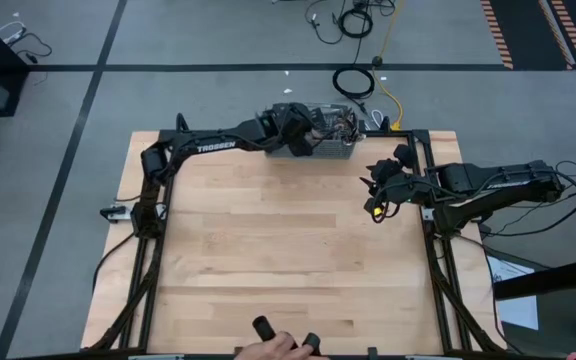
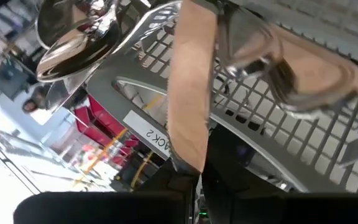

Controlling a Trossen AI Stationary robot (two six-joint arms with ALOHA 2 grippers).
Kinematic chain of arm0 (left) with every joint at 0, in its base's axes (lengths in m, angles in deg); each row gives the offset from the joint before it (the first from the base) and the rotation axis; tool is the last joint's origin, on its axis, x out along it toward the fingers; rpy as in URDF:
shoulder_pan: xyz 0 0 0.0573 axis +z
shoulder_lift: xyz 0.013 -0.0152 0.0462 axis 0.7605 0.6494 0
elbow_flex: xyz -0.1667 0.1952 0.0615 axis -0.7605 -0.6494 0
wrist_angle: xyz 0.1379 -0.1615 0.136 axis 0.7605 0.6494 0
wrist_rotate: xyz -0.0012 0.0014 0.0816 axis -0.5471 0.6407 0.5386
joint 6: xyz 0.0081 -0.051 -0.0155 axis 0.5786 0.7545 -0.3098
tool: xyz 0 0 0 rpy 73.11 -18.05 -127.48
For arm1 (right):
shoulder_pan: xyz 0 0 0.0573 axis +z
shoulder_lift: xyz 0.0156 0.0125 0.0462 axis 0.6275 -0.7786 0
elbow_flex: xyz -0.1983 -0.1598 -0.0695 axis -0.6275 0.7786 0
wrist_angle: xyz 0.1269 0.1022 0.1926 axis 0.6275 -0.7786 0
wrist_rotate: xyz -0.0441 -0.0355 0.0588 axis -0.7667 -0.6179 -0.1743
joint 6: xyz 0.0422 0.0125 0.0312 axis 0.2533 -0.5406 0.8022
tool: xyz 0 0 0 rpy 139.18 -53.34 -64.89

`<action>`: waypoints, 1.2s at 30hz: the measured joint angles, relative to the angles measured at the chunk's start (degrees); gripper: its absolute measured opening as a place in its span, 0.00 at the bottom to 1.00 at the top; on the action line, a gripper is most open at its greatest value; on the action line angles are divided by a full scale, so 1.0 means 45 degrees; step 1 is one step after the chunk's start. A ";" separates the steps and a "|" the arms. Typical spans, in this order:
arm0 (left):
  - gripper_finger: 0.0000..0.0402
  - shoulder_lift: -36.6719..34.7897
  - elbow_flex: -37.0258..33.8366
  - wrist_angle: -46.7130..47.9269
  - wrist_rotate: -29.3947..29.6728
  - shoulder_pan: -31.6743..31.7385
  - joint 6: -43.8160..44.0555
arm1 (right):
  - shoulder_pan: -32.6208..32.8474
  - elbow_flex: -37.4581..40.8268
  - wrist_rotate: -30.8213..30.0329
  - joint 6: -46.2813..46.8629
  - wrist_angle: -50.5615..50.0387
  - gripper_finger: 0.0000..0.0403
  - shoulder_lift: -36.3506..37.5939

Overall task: Sort silverware
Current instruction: Put the silver table knife into the silverware organizer

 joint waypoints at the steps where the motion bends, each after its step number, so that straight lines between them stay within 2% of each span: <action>1: 0.10 -0.0002 0.0000 -0.0021 0.0058 -0.0022 0.0315 | 0.0000 0.0000 0.0000 -0.0004 0.0000 0.35 0.0000; 15: 0.11 -0.0266 -0.0015 -0.0149 0.0775 -0.0251 0.2978 | 0.0000 0.0000 0.0020 -0.0383 0.0538 0.35 0.0000; 22: 0.11 -0.0839 -0.0017 -0.0355 0.0626 -0.0069 0.2968 | 0.0000 0.0000 0.0020 -0.0483 0.0688 0.35 0.0000; 29: 0.11 -0.0918 -0.0005 0.0786 0.0359 0.0214 0.2106 | -0.0005 0.0000 0.0012 -0.0636 0.0743 0.35 0.0000; 36: 0.14 -0.0913 -0.0005 0.1298 -0.0066 0.0244 0.3405 | -0.0005 0.0000 0.0003 -0.0844 0.0743 0.35 0.0000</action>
